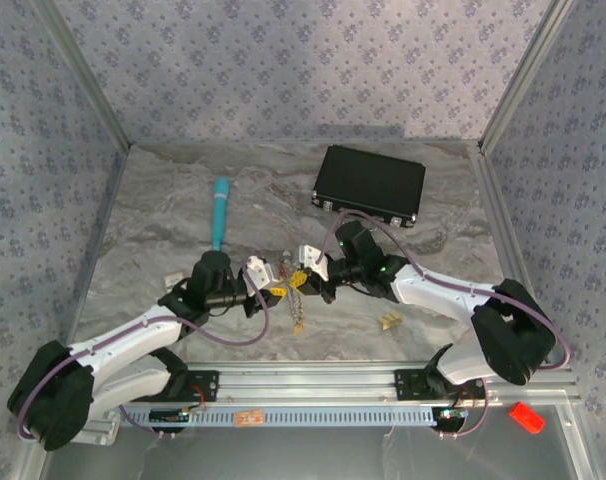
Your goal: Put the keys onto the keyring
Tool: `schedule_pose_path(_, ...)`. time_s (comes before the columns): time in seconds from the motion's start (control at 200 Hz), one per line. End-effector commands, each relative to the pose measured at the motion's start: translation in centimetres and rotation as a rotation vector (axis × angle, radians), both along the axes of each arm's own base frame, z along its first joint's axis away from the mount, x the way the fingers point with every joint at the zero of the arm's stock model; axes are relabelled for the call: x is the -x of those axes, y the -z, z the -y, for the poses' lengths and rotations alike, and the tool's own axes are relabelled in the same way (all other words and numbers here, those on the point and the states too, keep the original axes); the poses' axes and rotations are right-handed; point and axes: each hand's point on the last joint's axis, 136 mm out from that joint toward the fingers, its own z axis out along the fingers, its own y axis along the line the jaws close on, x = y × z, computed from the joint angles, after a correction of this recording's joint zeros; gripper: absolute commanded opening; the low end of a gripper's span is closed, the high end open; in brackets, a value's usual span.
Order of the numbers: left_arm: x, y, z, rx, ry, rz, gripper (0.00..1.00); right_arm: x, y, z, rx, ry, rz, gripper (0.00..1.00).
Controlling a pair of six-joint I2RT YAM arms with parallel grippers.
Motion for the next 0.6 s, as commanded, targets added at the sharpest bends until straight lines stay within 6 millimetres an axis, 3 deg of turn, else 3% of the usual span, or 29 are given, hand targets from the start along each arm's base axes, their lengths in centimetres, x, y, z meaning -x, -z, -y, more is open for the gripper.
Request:
schedule_pose_path(0.0, 0.8, -1.1, 0.6, 0.037, 0.057, 0.054, 0.26, 0.7, -2.0, -0.6, -0.055, -0.052, 0.043, 0.00)
schedule_pose_path(0.265, 1.2, -1.2, 0.9, 0.043, 0.078, 0.063, 0.21, 1.2, -2.1, -1.3, -0.060, -0.063, 0.046, 0.00)
schedule_pose_path(0.6, 1.3, -1.6, 0.6, 0.043, 0.071, 0.095, 0.03, 1.5, -1.3, -1.5, -0.034, -0.064, 0.036, 0.00)
